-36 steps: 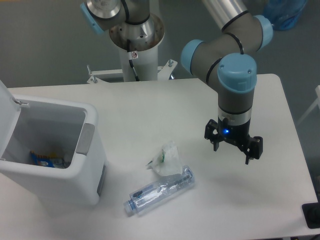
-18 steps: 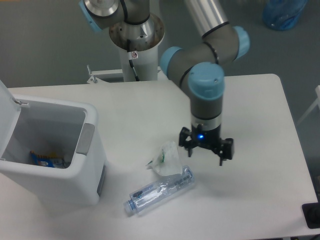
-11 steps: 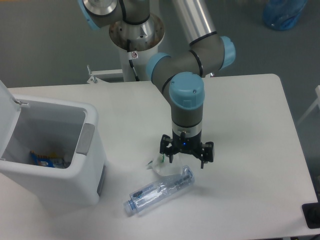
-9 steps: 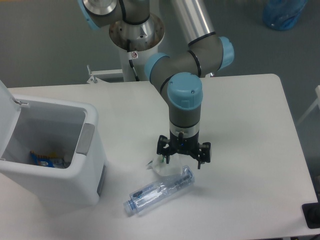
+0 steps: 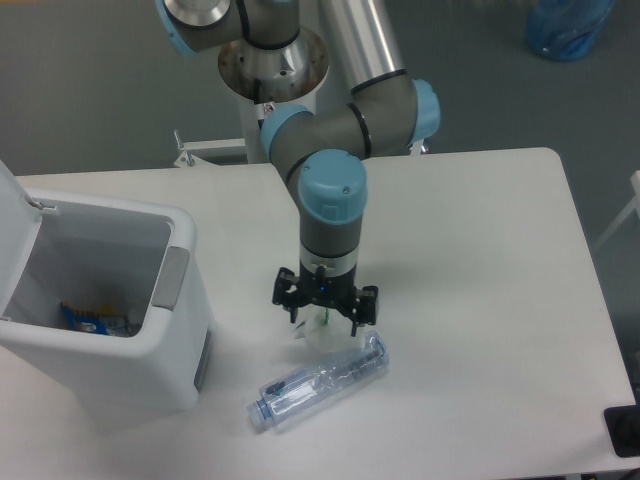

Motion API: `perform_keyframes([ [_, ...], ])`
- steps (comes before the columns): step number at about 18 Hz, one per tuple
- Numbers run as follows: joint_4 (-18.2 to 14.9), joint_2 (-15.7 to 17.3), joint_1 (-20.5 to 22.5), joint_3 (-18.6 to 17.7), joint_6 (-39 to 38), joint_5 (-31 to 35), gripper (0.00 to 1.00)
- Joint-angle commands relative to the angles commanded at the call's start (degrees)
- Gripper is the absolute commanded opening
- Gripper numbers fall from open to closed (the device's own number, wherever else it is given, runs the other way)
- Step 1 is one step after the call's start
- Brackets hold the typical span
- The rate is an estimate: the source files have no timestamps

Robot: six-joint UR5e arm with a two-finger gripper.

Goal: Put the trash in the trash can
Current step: 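Close the gripper on the clear plastic bag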

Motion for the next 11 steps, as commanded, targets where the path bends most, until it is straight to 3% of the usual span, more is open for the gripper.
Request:
perform_keyframes([
  [4, 0.4, -0.9, -0.1, -0.6, -0.1, 3.1, 0.98],
  [6, 0.4, -1.5, -0.3, -0.1, -0.3, 3.0, 0.79],
  [11, 0.2, -1.7, -0.4, -0.1, -1.0, 3.0, 0.20],
])
